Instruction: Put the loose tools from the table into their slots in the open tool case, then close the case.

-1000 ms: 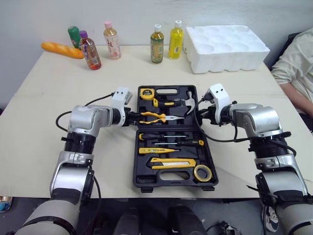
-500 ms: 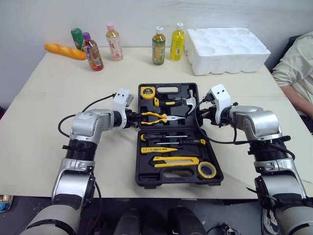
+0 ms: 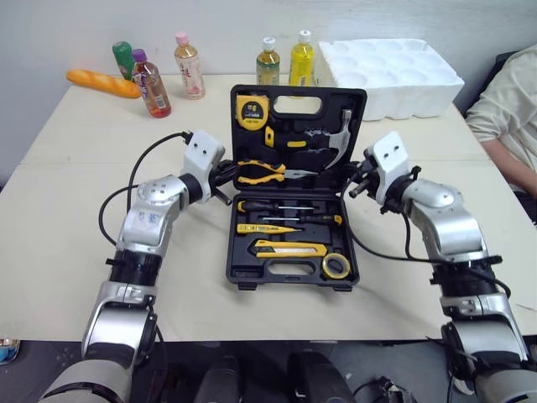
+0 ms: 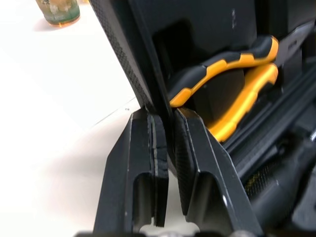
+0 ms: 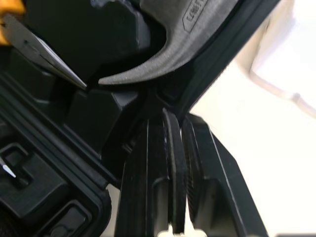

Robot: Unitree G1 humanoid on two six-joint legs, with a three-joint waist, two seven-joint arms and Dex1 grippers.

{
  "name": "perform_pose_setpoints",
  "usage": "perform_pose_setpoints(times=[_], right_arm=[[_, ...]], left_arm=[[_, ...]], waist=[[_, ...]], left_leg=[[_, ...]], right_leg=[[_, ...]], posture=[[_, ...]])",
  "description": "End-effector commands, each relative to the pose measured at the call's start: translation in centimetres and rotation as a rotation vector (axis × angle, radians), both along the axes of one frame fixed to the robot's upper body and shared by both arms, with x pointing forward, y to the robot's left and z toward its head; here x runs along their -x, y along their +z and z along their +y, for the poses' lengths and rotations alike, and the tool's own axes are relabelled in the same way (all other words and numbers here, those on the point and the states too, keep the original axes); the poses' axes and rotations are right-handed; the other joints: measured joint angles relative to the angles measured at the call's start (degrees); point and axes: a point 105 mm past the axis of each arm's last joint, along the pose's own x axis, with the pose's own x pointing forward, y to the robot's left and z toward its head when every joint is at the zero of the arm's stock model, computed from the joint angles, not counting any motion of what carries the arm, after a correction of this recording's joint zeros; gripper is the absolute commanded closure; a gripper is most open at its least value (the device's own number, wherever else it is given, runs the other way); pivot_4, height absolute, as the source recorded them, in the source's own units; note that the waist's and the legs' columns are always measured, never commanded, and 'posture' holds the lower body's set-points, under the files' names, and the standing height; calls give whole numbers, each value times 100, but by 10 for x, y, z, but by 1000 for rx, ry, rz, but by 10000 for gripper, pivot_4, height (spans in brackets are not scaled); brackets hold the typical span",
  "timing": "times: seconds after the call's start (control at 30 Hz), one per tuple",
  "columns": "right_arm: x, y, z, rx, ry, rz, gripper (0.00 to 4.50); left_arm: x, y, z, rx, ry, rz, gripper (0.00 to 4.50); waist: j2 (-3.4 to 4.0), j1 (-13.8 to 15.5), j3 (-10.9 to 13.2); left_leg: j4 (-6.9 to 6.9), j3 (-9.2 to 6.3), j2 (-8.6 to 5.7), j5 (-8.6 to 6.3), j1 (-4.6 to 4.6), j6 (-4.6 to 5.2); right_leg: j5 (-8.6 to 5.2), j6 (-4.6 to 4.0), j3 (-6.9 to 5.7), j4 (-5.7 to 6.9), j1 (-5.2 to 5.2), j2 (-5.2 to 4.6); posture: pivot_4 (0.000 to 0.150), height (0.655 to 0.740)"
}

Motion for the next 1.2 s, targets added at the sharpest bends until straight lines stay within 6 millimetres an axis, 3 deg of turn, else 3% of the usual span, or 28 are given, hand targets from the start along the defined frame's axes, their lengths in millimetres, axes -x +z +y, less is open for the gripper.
perform_pose_setpoints(times=[0.03, 0.13, 0.2, 0.33, 0.43, 0.47, 0.6, 0.73, 0.77, 0.83, 0.9, 0.97, 1.2], right_arm=[[18, 11, 12, 86, 110, -222, 45000], [32, 1, 13, 189, 147, -332, 45000], [40, 2, 12, 227, 153, -409, 45000], [66, 6, 9, 238, 222, -441, 27249], [103, 11, 0, 194, 327, -285, 12300], [117, 14, -4, 178, 365, -222, 11676], [171, 9, -43, 134, 416, 177, 11676], [189, 15, -79, -28, 318, 388, 11676], [192, 16, -84, -42, 304, 413, 11676], [198, 12, -89, -72, 290, 475, 11676], [202, 8, -94, -71, 272, 498, 11676], [203, 5, -96, -64, 267, 501, 11676], [211, -7, -84, -72, 311, 545, 11676]], left_arm=[[12, 6, -4, -185, -41, -233, 44900], [18, 0, 3, -244, -38, -303, 44900], [22, -1, 10, -196, -11, -287, 34715], [52, -7, 27, -39, -70, -97, 16590], [98, -6, 52, 71, -196, 145, 2604], [113, -6, 64, 80, -215, 224, 653], [171, -7, 117, 95, -246, 536, 653], [178, -7, 154, 114, -130, 600, 653], [177, -8, 161, 104, -106, 599, 653], [175, -9, 167, 90, -76, 591, 653], [169, -9, 168, 88, -64, 578, 653], [165, -9, 166, 86, -65, 568, 653], [145, 0, 153, 108, -110, 498, 653]], waist=[[0, -3, 0], [0, -14, 0], [0, -10, 0], [1, -32, 0], [7, -29, 6], [11, -19, 12], [44, 5, 65], [23, 20, 82], [22, 26, 82], [20, 29, 81], [20, 25, 81], [20, 25, 81], [18, 21, 79]], left_leg=[[0, 0, 0, 0, 4, 1], [-5, 3, 2, 0, 13, 2], [-3, 6, 3, 0, 17, 2], [-12, 11, 7, 0, 21, 3], [-16, 9, 21, 0, 18, 2], [-16, 7, 25, 0, 18, 2], [-19, -22, 24, -20, 53, 36], [-128, -30, 31, -46, 307, 47], [-136, -30, 38, -53, 315, 39], [-144, -25, 42, -55, 311, 36], [-150, -20, 41, -58, 286, 38], [-170, -19, 40, -60, 275, 37], [-183, -14, 37, -51, 206, 26]], right_leg=[[0, 0, 0, -1, 4, 0], [0, 0, 2, -1, 8, 1], [0, 0, 5, 1, 10, 2], [0, 0, 13, 8, 9, 5], [-1, -1, 12, 1, 9, 13], [-1, -2, 11, 2, 9, 15], [-6, -12, -9, -46, 68, 6], [-21, -42, -31, -174, 336, -7], [-54, -102, -31, -186, 357, -7], [-73, -138, -32, -196, 345, -8], [-22, -43, -34, -195, 310, -12], [-22, -43, -35, -209, 296, -11], [-21, -40, -37, -188, 215, -5]], posture=[[1500, 7400], [1500, 7400], [1500, 7400], [1500, 7400], [1500, 7400], [1500, 7400], [1500, 7400], [1500, 7400], [1500, 7400], [1500, 7400], [1500, 7400], [1500, 7400], [1500, 7400]])
